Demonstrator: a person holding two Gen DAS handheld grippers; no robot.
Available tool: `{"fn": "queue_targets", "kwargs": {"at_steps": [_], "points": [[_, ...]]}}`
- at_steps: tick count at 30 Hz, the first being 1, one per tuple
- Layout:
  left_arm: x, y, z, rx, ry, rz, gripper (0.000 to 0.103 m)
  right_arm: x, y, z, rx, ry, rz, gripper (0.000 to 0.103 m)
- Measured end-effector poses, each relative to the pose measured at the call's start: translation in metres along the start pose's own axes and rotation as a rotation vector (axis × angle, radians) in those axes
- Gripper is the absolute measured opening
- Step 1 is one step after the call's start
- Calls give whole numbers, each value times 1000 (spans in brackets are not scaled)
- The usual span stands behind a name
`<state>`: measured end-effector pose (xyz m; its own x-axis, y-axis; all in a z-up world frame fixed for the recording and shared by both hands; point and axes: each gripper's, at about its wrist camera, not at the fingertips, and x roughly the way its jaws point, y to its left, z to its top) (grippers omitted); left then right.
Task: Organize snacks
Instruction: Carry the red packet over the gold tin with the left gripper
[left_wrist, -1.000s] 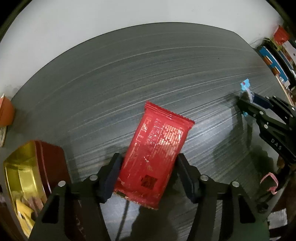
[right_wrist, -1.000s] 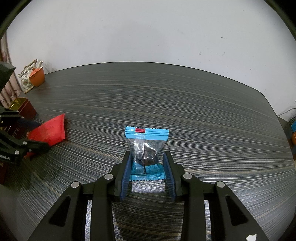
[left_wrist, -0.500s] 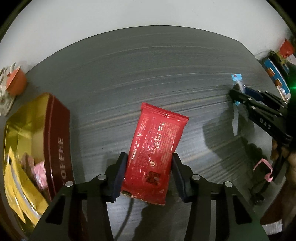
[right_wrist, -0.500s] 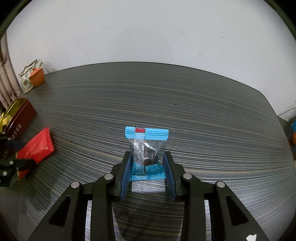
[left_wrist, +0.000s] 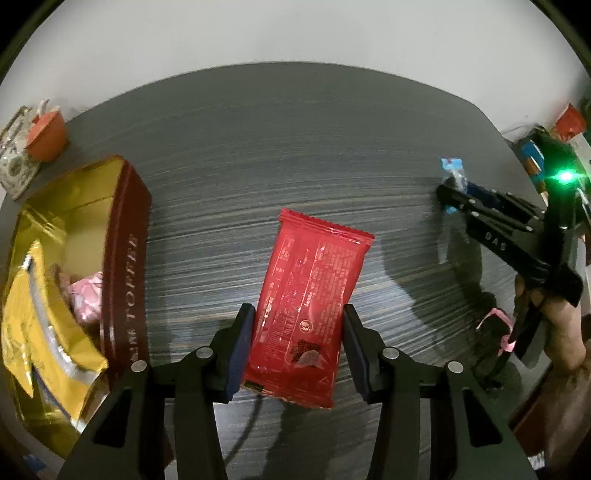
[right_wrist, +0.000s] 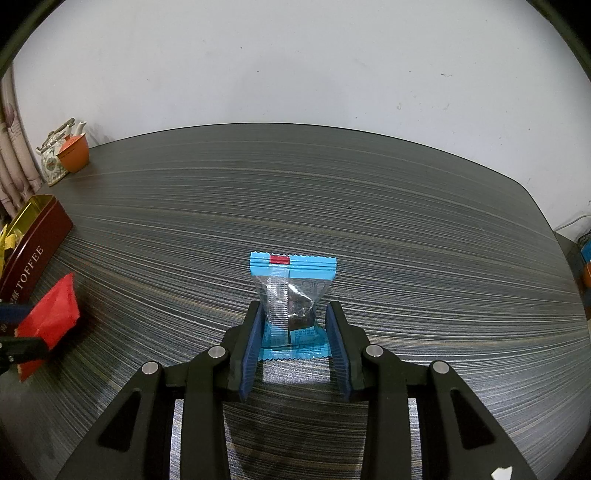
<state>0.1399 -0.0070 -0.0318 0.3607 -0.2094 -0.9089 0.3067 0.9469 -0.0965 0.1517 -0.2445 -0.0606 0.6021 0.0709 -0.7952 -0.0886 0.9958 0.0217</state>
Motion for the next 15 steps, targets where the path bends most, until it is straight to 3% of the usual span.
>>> {"fn": "queue_targets", "kwargs": {"at_steps": [15], "points": [[-78,16,10,-53,-132,-4,47,0,1,0,0,-1,0,32]]}}
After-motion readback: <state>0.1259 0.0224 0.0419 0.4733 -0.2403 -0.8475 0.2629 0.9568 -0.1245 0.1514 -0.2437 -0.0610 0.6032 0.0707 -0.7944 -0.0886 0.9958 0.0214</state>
